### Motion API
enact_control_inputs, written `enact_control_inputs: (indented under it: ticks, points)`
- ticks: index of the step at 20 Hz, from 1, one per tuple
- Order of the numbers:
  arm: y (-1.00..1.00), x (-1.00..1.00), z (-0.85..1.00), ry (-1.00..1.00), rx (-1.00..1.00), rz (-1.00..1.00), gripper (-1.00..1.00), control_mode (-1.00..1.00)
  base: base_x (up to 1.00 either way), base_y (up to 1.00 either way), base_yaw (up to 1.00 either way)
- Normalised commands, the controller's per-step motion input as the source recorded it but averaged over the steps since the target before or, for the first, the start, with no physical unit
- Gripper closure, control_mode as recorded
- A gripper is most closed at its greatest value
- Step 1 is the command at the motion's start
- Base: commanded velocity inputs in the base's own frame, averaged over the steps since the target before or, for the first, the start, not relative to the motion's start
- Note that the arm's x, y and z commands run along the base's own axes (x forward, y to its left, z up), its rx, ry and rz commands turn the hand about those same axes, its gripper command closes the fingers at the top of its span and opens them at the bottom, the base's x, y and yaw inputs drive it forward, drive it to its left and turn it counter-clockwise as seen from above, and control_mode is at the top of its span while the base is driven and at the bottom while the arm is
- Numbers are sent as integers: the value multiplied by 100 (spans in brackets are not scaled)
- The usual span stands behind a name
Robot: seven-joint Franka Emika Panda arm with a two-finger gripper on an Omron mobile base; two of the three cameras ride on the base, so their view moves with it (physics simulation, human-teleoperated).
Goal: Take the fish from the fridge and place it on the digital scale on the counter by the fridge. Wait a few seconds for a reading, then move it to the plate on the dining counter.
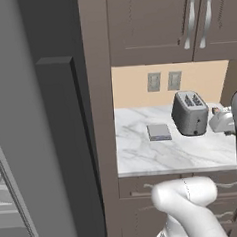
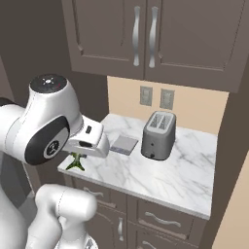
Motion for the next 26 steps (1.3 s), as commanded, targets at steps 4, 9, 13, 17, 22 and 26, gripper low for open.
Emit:
enact_control_inputs:
  ticks: [4, 9, 13, 17, 22, 26]
  points:
    - [0, 0, 0, 0, 0, 0, 100, 100, -82, -1, 0]
    - [0, 0, 0, 0, 0, 0, 100, 100, -92, -7, 0]
    - [0, 0, 0, 0, 0, 0, 100, 100, -78, -24, 0]
    - [0, 0, 0, 0, 0, 0, 100, 100, -87, -38, 0]
    - [0, 0, 0, 0, 0, 0, 100, 100, -71, -85, 16]
    - [0, 0, 0, 0, 0, 0, 100, 100, -58, -94, 49]
